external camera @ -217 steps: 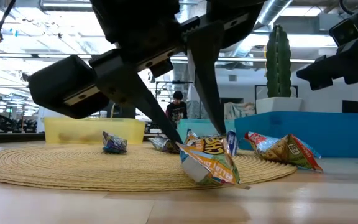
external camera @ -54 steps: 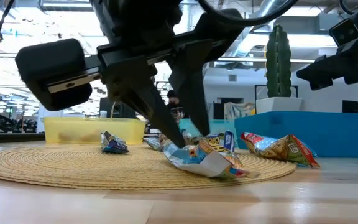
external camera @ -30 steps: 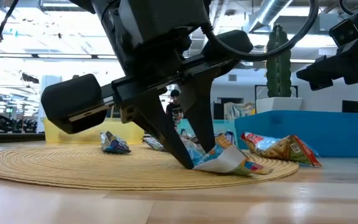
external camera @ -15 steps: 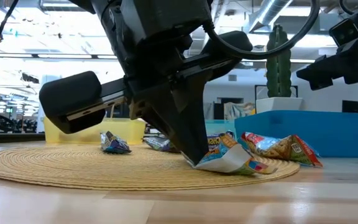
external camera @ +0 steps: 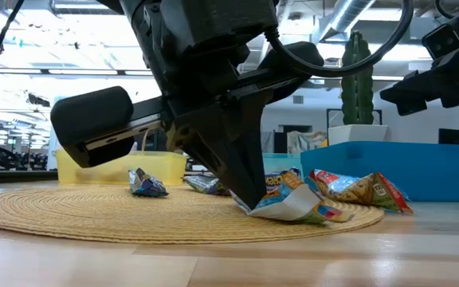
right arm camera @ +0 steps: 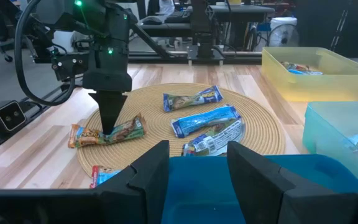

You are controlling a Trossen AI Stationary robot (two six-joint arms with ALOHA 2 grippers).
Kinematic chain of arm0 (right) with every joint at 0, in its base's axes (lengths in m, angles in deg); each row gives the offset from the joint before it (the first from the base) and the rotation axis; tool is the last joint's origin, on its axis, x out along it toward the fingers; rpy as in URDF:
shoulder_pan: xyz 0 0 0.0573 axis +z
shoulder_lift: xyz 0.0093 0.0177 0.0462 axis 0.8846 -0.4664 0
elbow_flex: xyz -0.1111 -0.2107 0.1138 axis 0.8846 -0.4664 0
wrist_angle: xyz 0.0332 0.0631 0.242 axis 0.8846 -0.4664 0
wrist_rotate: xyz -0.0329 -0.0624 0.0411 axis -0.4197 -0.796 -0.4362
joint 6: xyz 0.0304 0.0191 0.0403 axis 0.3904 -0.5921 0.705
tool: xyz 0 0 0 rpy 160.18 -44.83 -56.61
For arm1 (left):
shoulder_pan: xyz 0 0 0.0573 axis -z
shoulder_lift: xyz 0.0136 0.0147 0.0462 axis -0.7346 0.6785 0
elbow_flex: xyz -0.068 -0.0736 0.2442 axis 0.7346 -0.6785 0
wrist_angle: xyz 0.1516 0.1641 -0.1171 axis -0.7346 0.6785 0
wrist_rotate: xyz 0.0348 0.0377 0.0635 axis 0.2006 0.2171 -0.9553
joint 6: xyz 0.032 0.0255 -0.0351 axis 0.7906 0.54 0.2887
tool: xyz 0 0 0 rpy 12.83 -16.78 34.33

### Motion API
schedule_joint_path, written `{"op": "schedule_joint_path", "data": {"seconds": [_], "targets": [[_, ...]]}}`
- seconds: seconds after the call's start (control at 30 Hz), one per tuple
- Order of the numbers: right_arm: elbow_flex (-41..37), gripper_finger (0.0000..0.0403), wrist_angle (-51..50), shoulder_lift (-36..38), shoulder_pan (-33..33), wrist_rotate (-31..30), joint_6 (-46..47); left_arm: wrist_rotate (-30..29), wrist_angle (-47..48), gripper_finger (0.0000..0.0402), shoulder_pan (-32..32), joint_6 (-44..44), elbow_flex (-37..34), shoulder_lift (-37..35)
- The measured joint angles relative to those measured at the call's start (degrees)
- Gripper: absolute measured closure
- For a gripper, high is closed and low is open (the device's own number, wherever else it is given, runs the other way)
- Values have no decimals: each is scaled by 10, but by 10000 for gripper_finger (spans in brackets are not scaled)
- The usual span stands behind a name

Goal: Pick and place Granola Bars by type
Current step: Put the orange granola bar into the green bin

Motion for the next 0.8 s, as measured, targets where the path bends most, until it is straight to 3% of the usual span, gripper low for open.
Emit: {"op": "schedule_joint_path", "data": {"seconds": [0.27, 0.6, 0.8], "targets": [[0, 249, 0, 0, 0, 0, 0, 19, 9, 393, 0, -1, 1, 0], [0, 249, 0, 0, 0, 0, 0, 16, 9, 290, 1, -2, 1, 0], [0, 249, 0, 0, 0, 0, 0, -11, 7, 263, 5, -7, 1, 0]]}}
